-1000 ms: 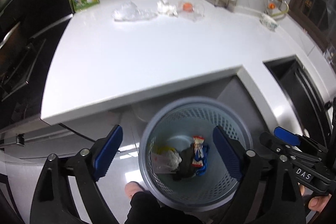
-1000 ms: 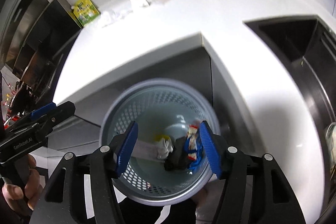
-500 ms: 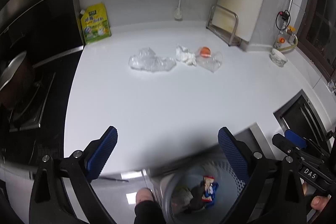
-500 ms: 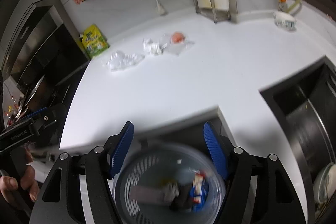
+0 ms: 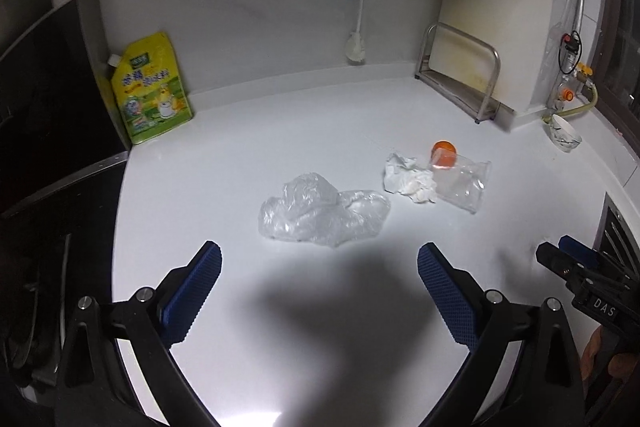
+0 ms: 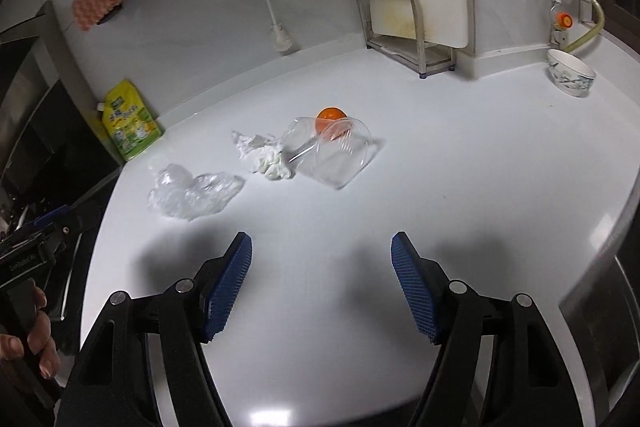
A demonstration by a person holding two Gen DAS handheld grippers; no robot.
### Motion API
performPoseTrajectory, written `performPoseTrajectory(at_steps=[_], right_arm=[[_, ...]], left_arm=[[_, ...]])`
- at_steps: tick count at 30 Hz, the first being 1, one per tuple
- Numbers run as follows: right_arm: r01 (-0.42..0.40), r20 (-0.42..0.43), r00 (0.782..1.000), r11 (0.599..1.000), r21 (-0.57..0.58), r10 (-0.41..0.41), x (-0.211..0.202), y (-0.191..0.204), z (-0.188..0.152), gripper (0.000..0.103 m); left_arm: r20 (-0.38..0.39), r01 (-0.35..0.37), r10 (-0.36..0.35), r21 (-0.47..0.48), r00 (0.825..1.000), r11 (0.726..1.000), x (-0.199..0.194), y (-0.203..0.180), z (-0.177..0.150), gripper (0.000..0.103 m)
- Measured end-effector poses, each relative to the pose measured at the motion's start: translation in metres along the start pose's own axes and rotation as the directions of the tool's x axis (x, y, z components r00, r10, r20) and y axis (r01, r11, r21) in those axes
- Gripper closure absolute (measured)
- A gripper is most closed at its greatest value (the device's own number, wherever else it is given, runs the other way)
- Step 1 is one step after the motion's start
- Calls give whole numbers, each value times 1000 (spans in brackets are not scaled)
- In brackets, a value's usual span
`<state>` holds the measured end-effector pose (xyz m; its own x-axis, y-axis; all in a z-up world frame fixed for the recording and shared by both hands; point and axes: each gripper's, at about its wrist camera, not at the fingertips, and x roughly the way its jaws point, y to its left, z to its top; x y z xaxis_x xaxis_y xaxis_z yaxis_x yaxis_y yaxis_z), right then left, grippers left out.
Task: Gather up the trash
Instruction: 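Move both tools back to the counter toward the clear plastic items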
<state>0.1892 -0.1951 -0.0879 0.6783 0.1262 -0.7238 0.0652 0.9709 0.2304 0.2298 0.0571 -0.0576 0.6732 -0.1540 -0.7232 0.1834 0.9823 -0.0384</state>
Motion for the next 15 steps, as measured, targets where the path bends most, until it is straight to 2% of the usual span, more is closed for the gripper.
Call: performPoseTrajectory(at_steps=[7,15], right_arm=[[20,-2,1000,1000,5,-20,51,3,31,34],[22,-21,1000,1000,7,-22,91,3,44,34]], left_arm=[[-37,33,-32,24,999,999,52,3,16,6],[-65,46,-42,56,997,997,83,0,19,6]])
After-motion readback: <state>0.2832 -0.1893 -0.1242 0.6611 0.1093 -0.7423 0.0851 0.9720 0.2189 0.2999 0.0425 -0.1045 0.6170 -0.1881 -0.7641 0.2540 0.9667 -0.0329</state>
